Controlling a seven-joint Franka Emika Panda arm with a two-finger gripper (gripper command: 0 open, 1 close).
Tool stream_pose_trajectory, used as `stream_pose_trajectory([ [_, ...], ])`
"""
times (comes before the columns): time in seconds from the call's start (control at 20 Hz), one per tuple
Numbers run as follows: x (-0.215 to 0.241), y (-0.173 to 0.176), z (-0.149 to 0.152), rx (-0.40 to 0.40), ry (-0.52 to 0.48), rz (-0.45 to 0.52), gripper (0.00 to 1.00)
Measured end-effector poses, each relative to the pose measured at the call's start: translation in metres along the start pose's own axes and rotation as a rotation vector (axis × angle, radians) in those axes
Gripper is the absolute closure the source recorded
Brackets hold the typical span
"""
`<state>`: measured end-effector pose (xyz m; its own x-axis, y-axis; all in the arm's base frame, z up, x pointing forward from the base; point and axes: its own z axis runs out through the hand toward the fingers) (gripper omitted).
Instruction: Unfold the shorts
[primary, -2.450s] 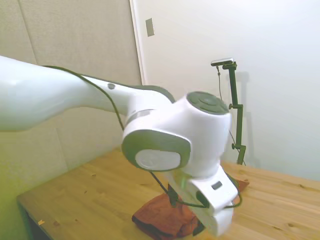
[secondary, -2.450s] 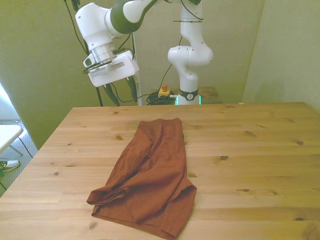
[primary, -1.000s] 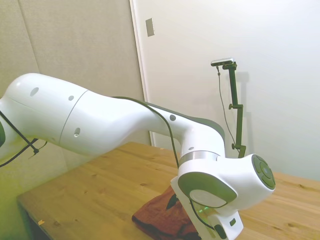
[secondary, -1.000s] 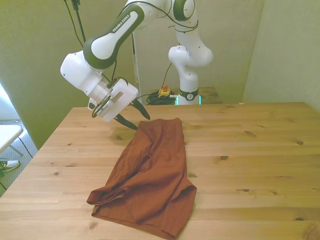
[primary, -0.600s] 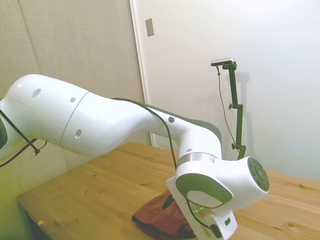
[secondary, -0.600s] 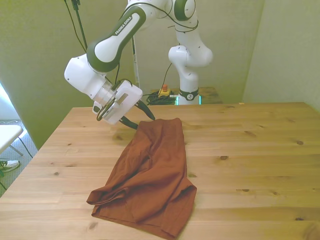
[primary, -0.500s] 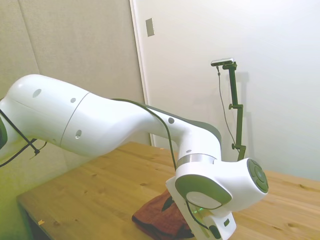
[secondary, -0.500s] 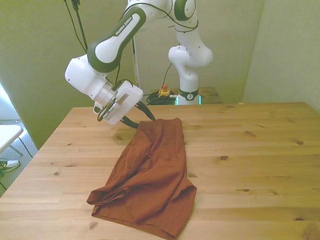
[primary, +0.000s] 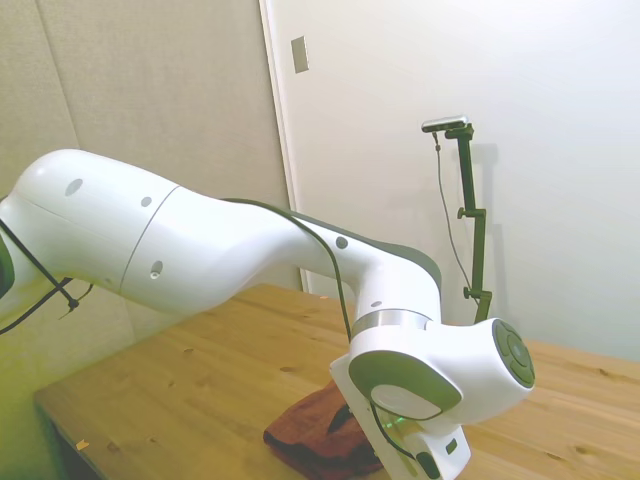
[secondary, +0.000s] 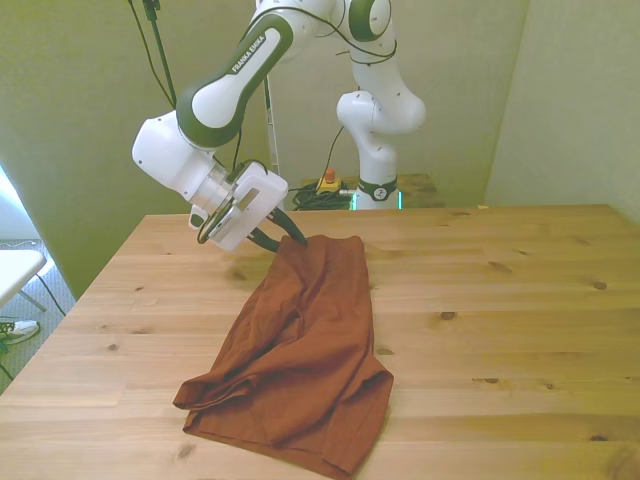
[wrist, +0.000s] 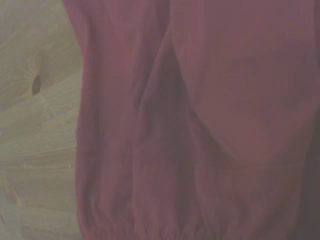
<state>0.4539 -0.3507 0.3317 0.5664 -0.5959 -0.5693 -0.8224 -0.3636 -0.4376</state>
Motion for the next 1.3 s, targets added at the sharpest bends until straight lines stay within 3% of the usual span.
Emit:
stream_pose_trajectory([
  [0.4, -0.005, -0.008, -0.005, 0.0, 0.009, -0.017, 1.0],
  [0.65, -0.034, -0.047, -0.004, -0.016, 0.009, -0.079, 1.0],
  [0.95, -0.088, -0.102, 0.04, -0.064, -0.019, -0.165, 1.0],
  [1.25, -0.128, -0.133, 0.084, -0.107, -0.032, -0.231, 1.0],
  [1.3, -0.131, -0.137, 0.09, -0.114, -0.037, -0.24, 0.0],
])
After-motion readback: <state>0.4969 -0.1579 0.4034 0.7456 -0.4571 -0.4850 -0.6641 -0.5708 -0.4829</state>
